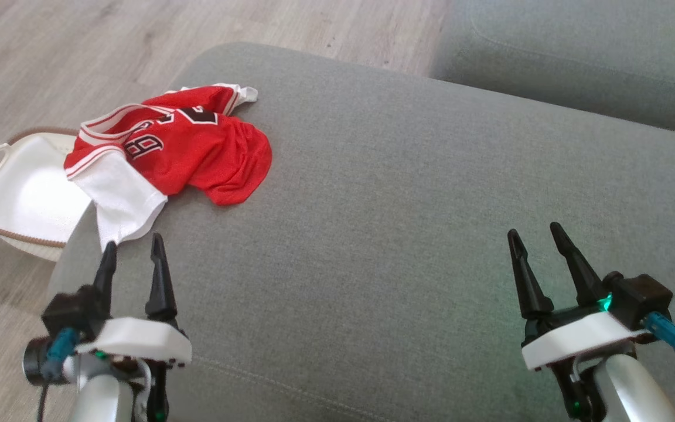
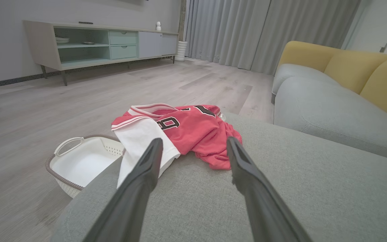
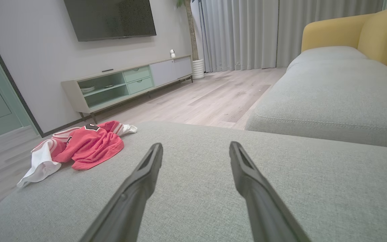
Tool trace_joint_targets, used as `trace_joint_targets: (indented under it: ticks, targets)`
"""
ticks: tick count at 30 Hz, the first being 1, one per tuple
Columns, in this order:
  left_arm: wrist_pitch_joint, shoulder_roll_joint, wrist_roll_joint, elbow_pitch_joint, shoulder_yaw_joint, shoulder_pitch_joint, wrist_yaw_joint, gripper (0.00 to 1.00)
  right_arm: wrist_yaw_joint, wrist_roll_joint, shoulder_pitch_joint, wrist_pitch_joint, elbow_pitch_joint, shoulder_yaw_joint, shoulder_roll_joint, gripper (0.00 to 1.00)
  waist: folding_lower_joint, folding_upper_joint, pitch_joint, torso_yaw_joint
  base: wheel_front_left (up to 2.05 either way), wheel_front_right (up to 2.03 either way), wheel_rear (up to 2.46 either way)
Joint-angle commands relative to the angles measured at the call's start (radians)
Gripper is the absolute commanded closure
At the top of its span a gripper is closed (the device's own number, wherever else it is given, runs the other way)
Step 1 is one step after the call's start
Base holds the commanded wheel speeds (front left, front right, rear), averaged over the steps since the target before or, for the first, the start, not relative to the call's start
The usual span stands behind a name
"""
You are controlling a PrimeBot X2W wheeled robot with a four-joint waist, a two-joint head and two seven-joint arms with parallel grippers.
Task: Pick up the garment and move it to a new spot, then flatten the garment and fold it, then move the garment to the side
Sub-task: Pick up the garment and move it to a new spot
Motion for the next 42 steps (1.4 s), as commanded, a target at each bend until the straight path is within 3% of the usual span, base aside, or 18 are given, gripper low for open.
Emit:
trace_joint_targets:
  ticks: [1, 5, 9, 13, 17, 26, 32, 37, 38, 40, 41, 42]
  targets:
    - [-0.001, 0.016, -0.009, -0.042, 0.041, -0.060, -0.006, 0.00, -0.001, 0.008, -0.053, -0.011, -0.029, 0.021, -0.014, 0.00, 0.0000, 0.0000, 0.010, -0.008, 0.00, 0.00, 0.00]
    - [0.109, 0.067, -0.024, -0.079, 0.050, -0.169, -0.026, 0.00, -0.001, 0.013, -0.066, -0.011, -0.039, 0.018, -0.035, 0.00, 0.0000, 0.0000, 0.043, -0.026, 0.00, 0.00, 0.00]
    - [0.293, 0.140, -0.054, -0.073, 0.083, -0.326, -0.036, 0.00, -0.001, 0.014, -0.086, -0.008, -0.056, 0.017, -0.052, 0.00, 0.0000, 0.0000, 0.100, -0.062, 0.00, 0.00, 0.00]
    - [0.476, 0.204, -0.104, 0.024, 0.124, -0.482, -0.039, 0.00, -0.001, 0.022, -0.116, 0.000, -0.077, 0.029, -0.071, 0.00, 0.0000, 0.0000, 0.176, -0.113, 0.00, 0.00, 0.00]
    - [0.589, 0.252, -0.172, 0.179, 0.180, -0.616, -0.040, 0.00, -0.001, 0.035, -0.152, 0.004, -0.091, 0.042, -0.088, 0.00, 0.0000, 0.0000, 0.254, -0.178, 0.00, 0.00, 0.00]
    - [0.661, 0.322, -0.251, 0.489, 0.249, -0.732, -0.047, 0.00, -0.001, 0.067, -0.229, -0.001, -0.097, 0.069, -0.119, 0.00, 0.0000, 0.0000, 0.382, -0.313, 0.00, 0.00, 0.00]
    - [0.734, 0.305, -0.255, 0.606, 0.219, -0.728, -0.061, 0.00, -0.001, 0.078, -0.239, -0.006, -0.088, 0.065, -0.124, 0.00, 0.0000, 0.0000, 0.400, -0.332, 0.00, 0.00, 0.00]
    - [0.798, 0.299, -0.264, 0.662, 0.191, -0.742, -0.099, 0.00, -0.001, 0.084, -0.247, -0.009, -0.073, 0.069, -0.120, 0.00, 0.0000, 0.0000, 0.390, -0.331, 0.00, 0.00, 0.00]
    - [0.796, 0.302, -0.262, 0.666, 0.188, -0.746, -0.102, 0.13, -0.001, 0.086, -0.248, -0.009, -0.070, 0.072, -0.119, 0.00, 0.0000, 0.0000, 0.386, -0.329, 0.00, 0.00, 0.00]
    - [0.778, 0.308, -0.258, 0.668, 0.181, -0.752, -0.108, 0.84, -0.001, 0.088, -0.250, -0.009, -0.062, 0.078, -0.116, 0.00, 0.0000, 0.0000, 0.374, -0.327, 0.00, 0.00, 0.00]
    - [0.766, 0.312, -0.257, 0.668, 0.180, -0.755, -0.111, 1.00, -0.001, 0.089, -0.250, -0.010, -0.058, 0.081, -0.114, 0.00, 0.0000, 0.0000, 0.367, -0.327, 0.00, 0.00, 0.00]
    - [0.756, 0.315, -0.256, 0.670, 0.178, -0.756, -0.114, 1.00, -0.001, 0.091, -0.250, -0.010, -0.053, 0.082, -0.112, 0.00, 0.0000, 0.0000, 0.358, -0.326, 0.00, 0.00, 0.00]
